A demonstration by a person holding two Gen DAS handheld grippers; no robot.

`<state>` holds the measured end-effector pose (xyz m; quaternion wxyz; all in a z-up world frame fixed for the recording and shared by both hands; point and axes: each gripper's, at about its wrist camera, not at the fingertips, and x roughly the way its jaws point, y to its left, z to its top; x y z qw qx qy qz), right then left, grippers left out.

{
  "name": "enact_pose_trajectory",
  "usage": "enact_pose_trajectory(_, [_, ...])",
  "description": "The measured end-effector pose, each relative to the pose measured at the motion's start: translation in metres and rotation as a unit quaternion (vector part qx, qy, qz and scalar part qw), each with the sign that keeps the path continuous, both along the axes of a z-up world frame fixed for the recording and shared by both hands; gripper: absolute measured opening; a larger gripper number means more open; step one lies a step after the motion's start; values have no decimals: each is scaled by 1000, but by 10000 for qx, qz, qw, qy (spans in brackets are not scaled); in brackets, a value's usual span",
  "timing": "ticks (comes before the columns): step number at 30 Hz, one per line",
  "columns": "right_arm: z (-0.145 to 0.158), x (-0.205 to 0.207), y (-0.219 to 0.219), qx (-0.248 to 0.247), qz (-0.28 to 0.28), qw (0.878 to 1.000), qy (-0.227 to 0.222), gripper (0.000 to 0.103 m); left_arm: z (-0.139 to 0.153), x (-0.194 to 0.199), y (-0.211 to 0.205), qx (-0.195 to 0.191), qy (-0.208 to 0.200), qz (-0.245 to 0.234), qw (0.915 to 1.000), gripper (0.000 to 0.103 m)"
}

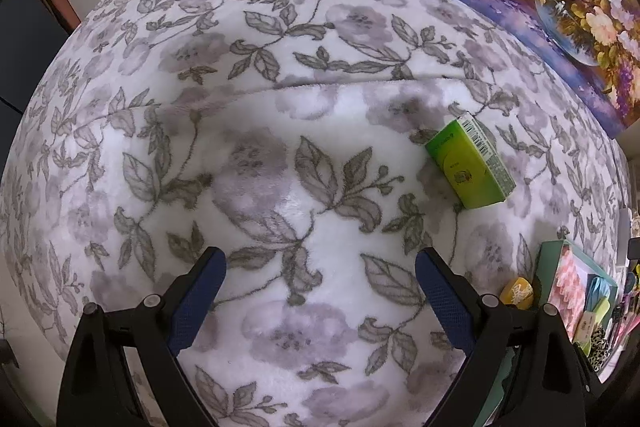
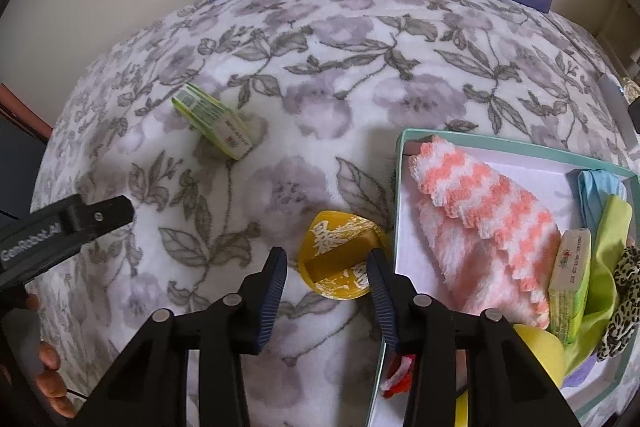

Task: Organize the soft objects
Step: 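Grasp the gold round package with the right tool while the left tool grasps the small green box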

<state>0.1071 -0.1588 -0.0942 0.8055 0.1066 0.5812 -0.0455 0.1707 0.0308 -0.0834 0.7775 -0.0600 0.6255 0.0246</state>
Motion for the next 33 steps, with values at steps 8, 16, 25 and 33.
enact_pose_trajectory(8, [-5, 2, 13, -421, 287, 9987, 94, 45, 0, 1, -3, -12, -11, -16, 10000, 96])
enact_pose_trajectory(16, [-11, 3, 33, -1119, 637, 9915, 198, 45, 1, 0, -1, -42, -45, -14, 10000, 96])
enact_pose_trajectory(25, [-15, 5, 48, -1792, 754, 9807, 202, 34, -1, 0, 2, -42, -28, 20, 10000, 96])
enact_pose_trajectory(33, [1, 8, 29, -1285, 370, 9910, -75, 19, 2, 2, 0, -123, -71, 28, 9999, 96])
